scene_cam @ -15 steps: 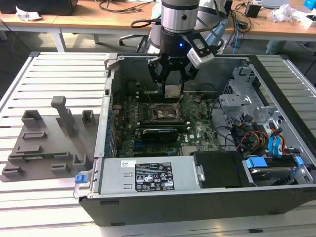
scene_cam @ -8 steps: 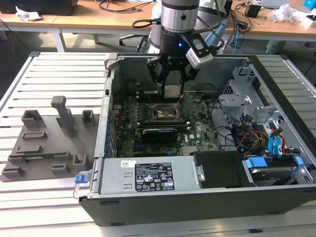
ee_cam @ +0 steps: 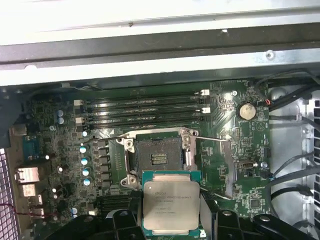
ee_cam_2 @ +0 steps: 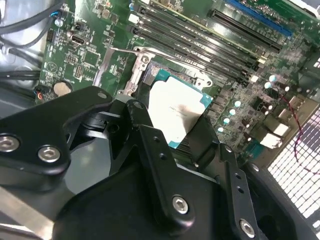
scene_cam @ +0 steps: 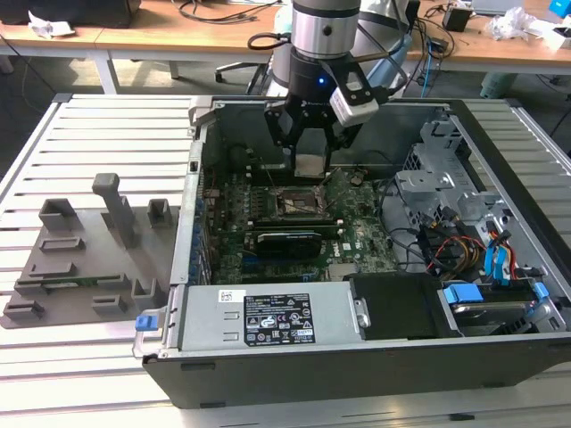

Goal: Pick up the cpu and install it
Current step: 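Place the cpu into insertion slot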

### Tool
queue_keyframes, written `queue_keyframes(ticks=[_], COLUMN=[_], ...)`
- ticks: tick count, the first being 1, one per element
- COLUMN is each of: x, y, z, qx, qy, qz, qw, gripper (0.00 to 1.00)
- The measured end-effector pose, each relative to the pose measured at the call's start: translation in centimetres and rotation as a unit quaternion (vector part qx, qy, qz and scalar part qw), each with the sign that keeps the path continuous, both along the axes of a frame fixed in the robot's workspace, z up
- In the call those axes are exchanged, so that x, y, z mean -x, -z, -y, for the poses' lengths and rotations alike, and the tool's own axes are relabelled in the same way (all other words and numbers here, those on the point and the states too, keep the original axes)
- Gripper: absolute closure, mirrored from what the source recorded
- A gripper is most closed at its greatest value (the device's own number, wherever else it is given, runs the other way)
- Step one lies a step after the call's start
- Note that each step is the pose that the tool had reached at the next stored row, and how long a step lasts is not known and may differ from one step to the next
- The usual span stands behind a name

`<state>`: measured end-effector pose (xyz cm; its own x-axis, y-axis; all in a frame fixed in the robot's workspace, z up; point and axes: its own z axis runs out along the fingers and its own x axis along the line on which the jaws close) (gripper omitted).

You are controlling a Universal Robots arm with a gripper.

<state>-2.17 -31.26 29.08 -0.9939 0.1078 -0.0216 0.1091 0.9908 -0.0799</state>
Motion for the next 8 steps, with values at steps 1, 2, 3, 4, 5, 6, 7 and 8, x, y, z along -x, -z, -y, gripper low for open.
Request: queue_keyframes(ticks=[1, 2, 3, 4, 5, 6, 7, 8], x=[0.0, 0.0, 0.0, -0.01, -0.01, -0.01, -0.02, -0.02], y=[0.0, 0.0, 0.01, 0.01, 0.0, 0.0, 0.0, 0.0], z=[0.0, 0.0, 0.0, 0.0, 0.0, 0.0, 0.0, 0.0], qx=[0.0002, 0.0005, 0.0009, 0.0012, 0.0018, 0.0022, 0.0026, 0.0031], qy=[0.01, 0.02, 0.026, 0.029, 0.035, 0.039, 0.045, 0.05], qz=[0.0, 0.0, 0.0, 0.0, 0.0, 0.0, 0.0001, 0.0], qw=[0.9999, 0.9998, 0.9997, 0.9996, 0.9994, 0.9992, 0.999, 0.9988], gripper=[0.45, 0.45, 0.45, 0.45, 0.45, 0.45, 0.45, 0.45])
